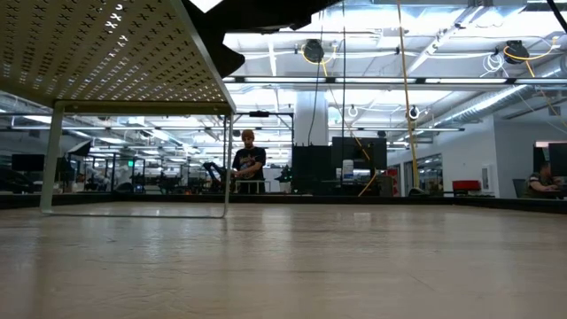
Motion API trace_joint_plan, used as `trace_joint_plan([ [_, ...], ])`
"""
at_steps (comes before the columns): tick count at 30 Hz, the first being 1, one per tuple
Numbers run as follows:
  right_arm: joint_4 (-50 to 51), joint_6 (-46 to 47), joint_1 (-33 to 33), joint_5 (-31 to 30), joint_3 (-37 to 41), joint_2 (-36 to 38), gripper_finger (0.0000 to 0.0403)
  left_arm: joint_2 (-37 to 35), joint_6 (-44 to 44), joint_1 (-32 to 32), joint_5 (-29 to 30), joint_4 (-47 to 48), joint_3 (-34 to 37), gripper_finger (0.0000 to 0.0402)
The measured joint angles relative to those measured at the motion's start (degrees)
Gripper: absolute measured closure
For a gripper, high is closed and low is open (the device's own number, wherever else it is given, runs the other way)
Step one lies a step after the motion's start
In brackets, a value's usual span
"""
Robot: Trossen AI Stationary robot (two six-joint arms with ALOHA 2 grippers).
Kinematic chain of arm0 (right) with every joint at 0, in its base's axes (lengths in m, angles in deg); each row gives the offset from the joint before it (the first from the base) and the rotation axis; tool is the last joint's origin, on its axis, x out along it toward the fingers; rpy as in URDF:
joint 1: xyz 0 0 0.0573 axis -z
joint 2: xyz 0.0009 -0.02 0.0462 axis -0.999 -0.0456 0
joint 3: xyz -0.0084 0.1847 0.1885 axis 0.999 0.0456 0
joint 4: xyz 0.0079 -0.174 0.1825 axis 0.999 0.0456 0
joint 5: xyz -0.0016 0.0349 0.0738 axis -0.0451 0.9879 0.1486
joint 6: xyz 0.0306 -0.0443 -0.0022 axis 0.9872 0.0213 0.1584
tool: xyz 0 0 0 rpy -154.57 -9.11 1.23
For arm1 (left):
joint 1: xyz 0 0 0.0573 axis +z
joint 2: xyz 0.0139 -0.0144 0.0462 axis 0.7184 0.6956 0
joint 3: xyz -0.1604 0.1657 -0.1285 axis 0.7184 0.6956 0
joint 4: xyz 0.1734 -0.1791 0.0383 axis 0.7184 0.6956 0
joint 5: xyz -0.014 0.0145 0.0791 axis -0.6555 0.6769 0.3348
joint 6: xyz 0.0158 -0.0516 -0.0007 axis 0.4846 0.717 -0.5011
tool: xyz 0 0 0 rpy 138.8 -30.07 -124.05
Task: Pick & Place Mini shaped plates
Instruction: Stack the leaf shaped plate on top of the other leaf shaped plates on the shelf
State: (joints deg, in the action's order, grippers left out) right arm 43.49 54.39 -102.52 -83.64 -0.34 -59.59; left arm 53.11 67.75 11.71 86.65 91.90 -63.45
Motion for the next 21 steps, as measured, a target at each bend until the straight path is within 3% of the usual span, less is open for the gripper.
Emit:
trace_joint_plan([
  [12,2.17,-13.79,-2.40,-0.51,0.00,0.64,0.0402,0.00,0.00,-0.01,0.02,-0.01,0.00,0.0254],
  [17,3.06,-19.17,-4.31,-7.66,0.00,1.23,0.0402,0.00,0.00,-0.01,0.00,-0.01,0.00,0.0254],
  [21,3.36,-21.48,-4.52,-9.05,-0.04,1.92,0.0403,0.00,0.00,-0.01,0.00,0.02,0.00,0.0254],
])
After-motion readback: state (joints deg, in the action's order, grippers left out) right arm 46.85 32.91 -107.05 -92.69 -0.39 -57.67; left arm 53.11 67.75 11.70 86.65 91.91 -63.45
